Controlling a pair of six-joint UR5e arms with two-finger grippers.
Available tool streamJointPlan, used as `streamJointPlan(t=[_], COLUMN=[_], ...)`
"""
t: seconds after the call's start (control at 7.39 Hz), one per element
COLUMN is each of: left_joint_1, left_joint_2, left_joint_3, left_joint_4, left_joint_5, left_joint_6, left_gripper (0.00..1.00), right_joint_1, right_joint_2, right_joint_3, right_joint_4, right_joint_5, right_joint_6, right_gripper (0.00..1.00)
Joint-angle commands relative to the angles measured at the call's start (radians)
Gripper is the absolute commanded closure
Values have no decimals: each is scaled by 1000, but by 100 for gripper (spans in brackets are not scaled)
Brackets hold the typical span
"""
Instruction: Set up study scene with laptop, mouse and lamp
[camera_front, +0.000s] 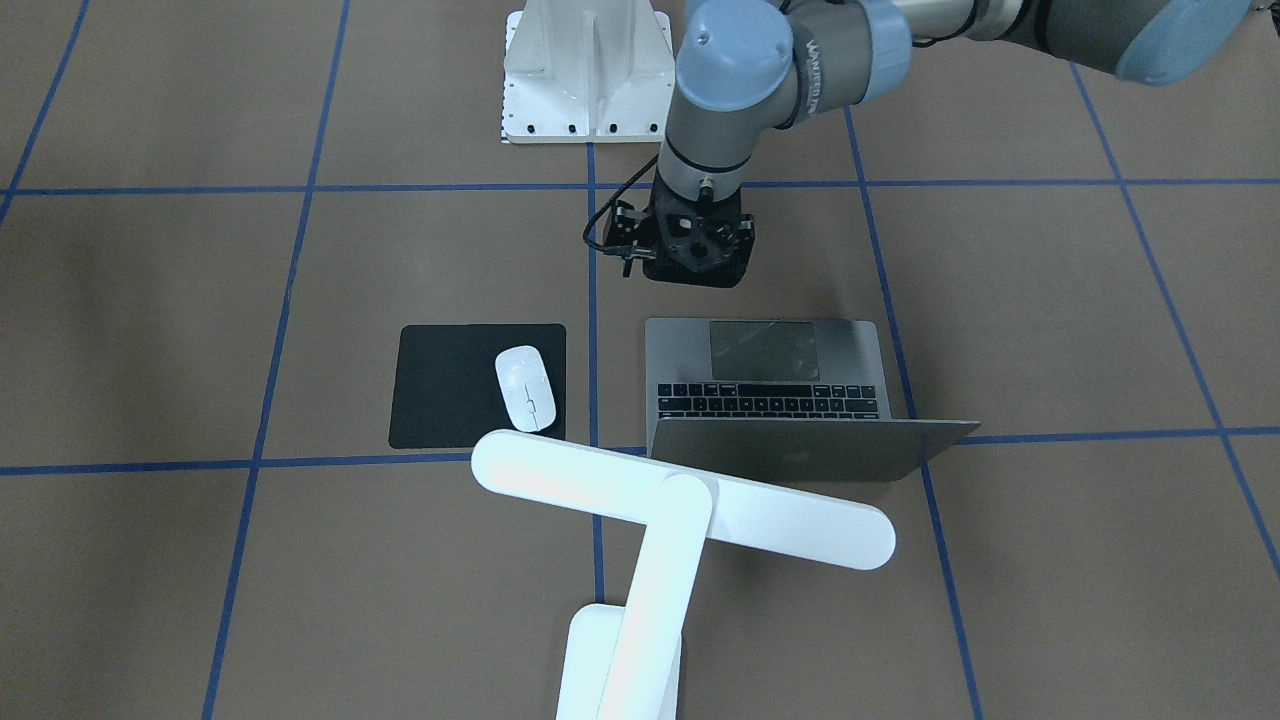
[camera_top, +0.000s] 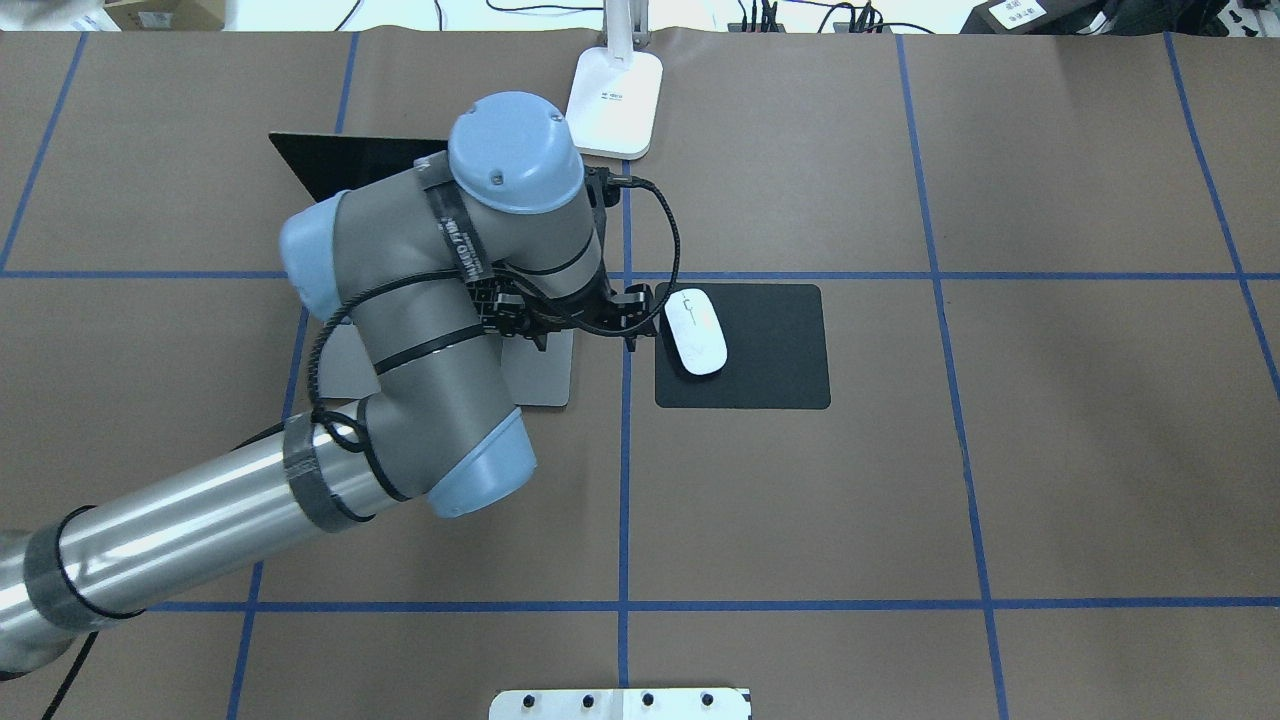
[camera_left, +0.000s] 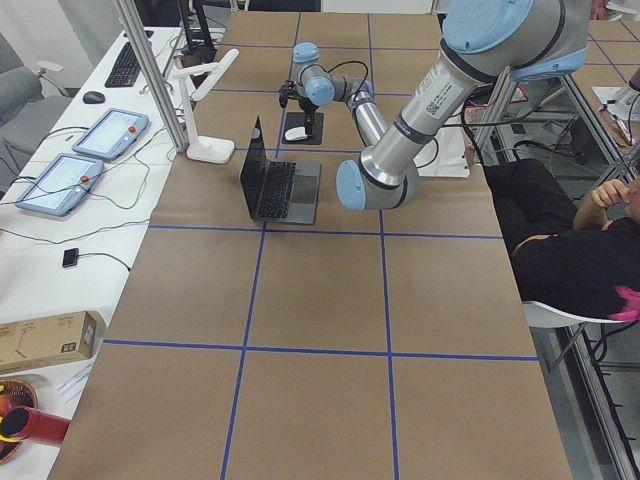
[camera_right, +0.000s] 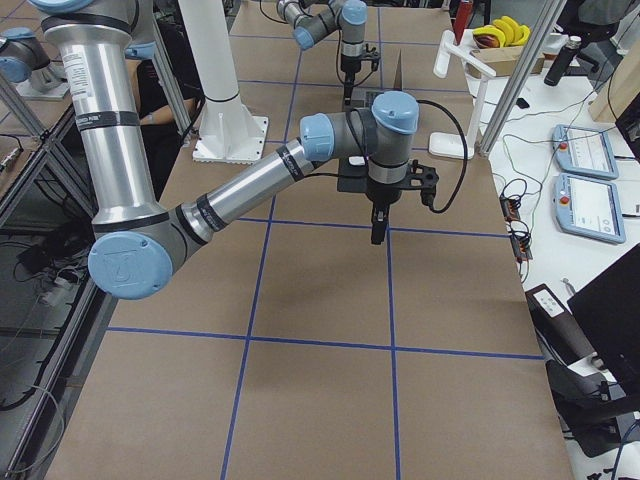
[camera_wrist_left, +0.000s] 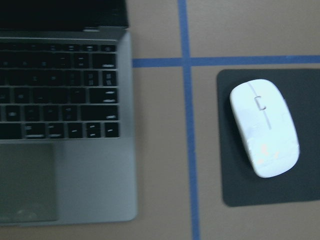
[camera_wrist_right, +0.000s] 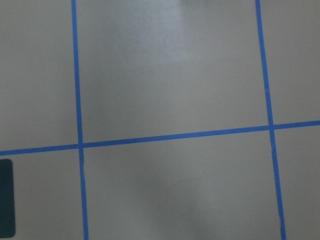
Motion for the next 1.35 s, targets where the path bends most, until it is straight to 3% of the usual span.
streamJointPlan(t=[0.0,0.27,0.54,0.81,1.22], left_joint_1=[-120,-285,-526,-704,-931], left_joint_2=[135,274,455,571,606], left_joint_3=[-114,-129,-120,-76,170], left_joint_4=[10,-2,-4,2,2], left_joint_5=[-75,-182,-326,-395,-396], left_joint_6=[166,433,798,1016,1328], left_gripper=[0,0,0,0,0], right_joint_1=[-1,1,1,23,60], right_joint_2=[-78,-155,-238,-240,-243], right_joint_3=[-7,-16,-83,-109,-142], right_joint_4=[5,92,290,298,295], right_joint_5=[1,1,5,7,17], right_joint_6=[-68,-71,-71,-82,-154], right_gripper=[0,0,0,0,0])
